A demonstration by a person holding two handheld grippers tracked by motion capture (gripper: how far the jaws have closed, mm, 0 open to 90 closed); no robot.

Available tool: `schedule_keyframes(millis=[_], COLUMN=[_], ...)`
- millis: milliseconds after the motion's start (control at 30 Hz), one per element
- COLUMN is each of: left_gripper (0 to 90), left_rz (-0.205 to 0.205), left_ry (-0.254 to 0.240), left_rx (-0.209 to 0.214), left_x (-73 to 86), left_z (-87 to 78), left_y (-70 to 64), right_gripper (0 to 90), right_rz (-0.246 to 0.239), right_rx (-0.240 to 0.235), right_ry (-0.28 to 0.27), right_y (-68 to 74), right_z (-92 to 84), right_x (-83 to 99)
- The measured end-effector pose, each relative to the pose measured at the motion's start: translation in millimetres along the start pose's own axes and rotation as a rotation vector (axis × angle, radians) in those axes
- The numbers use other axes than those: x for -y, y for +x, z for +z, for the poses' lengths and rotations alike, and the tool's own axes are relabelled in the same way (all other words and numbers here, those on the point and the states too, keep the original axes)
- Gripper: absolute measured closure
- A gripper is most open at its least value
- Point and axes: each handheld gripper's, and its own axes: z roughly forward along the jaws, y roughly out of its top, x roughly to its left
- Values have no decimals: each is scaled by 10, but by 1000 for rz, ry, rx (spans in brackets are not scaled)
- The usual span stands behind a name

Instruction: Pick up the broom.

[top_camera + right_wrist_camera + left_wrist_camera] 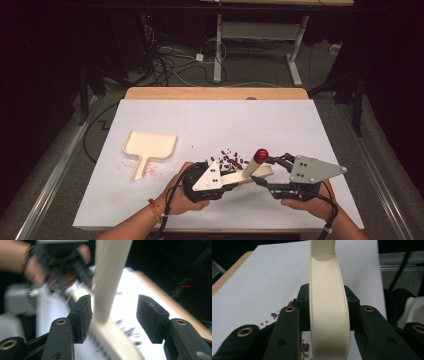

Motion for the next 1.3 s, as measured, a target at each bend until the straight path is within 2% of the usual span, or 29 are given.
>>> schedule_keyframes(millis=[33, 67, 100, 133, 167, 233, 300, 333, 367, 433, 467, 533, 600, 633, 733, 767, 800, 833, 867, 933, 967, 1000, 1067, 1100, 1133, 1200, 1233, 1267, 1300], left_gripper=[659, 659, 659, 659, 659, 659, 658, 657, 657, 649, 644, 619, 600, 568, 429, 379, 313, 277, 259, 223, 220, 211, 194, 194, 193, 193, 193, 193, 194], left_rz=[0, 2, 2, 2, 12, 36, 49, 57, 57, 53, 49, 41, 45, 48, 19, -9, -9, -21, -47, -84, -87, -105, -158, -158, -232, -289, -289, -326, -369], left_ry=[-7, -15, -21, -21, -18, -5, 12, 22, 22, 17, 17, 15, 11, 12, 9, 19, 19, 32, 53, 72, 88, 108, 113, 113, 117, 112, 112, 96, 79], left_rx=[23, 37, 76, 76, 111, 133, 154, 157, 157, 171, 161, 152, 141, 119, 43, -59, -59, -114, -222, -303, -342, -403, -449, -449, -511, -546, -546, -574, -570], left_x=[25, 46, 77, 77, 95, 103, 105, 108, 108, 136, 144, 152, 161, 163, 207, 278, 278, 326, 449, 601, 662, 767, 916, 916, 1093, 1219, 1219, 1294, 1329], left_z=[-35, -63, -102, -102, -118, -110, -88, -75, -75, -71, -72, -77, -103, -125, -260, -384, -384, -448, -574, -691, -729, -792, -889, -889, -988, -1042, -1042, -1065, -1070], left_y=[-1, -6, -7, -7, -20, -44, -57, -57, -57, -26, -18, -8, 11, 17, 74, 91, 91, 94, 90, 83, 73, 61, 53, 53, 42, 36, 36, 58, 81], right_gripper=[437, 428, 416, 414, 421, 450, 527, 618, 618, 663, 665, 670, 674, 674, 674, 674, 674, 674, 674, 674, 674, 674, 674, 674, 674, 674, 674, 675, 674], right_rz=[-12, -40, -52, -61, -70, -88, -72, -62, -62, -60, -55, -31, -46, -30, -34, -24, -18, -14, 2, 20, 30, 30, -4, -23, -40, -62, -67, -69, -77], right_rx=[-40, -80, -93, -113, -140, -194, -252, -304, -304, -341, -345, -333, -318, -303, -271, -263, -253, -240, -223, -183, -157, -134, -54, -32, -2, 26, 43, 50, 57], right_ry=[23, 73, 103, 129, 150, 191, 192, 181, 181, 200, 195, 199, 191, 201, 208, 212, 213, 211, 210, 202, 200, 200, 211, 211, 216, 223, 227, 232, 239], right_y=[4, 29, 42, 55, 68, 97, 114, 111, 111, 134, 132, 128, 130, 140, 120, 105, 87, 68, 51, 9, -11, -26, -76, -104, -160, -272, -369, -452, -512], right_z=[36, 122, 175, 229, 284, 387, 471, 506, 506, 578, 593, 609, 618, 613, 609, 601, 594, 584, 575, 564, 560, 560, 565, 573, 590, 647, 717, 785, 844], right_x=[23, 57, 68, 81, 95, 121, 147, 160, 160, 197, 210, 217, 207, 201, 217, 226, 232, 237, 236, 221, 204, 187, 111, 83, 36, -22, -52, -72, -84])
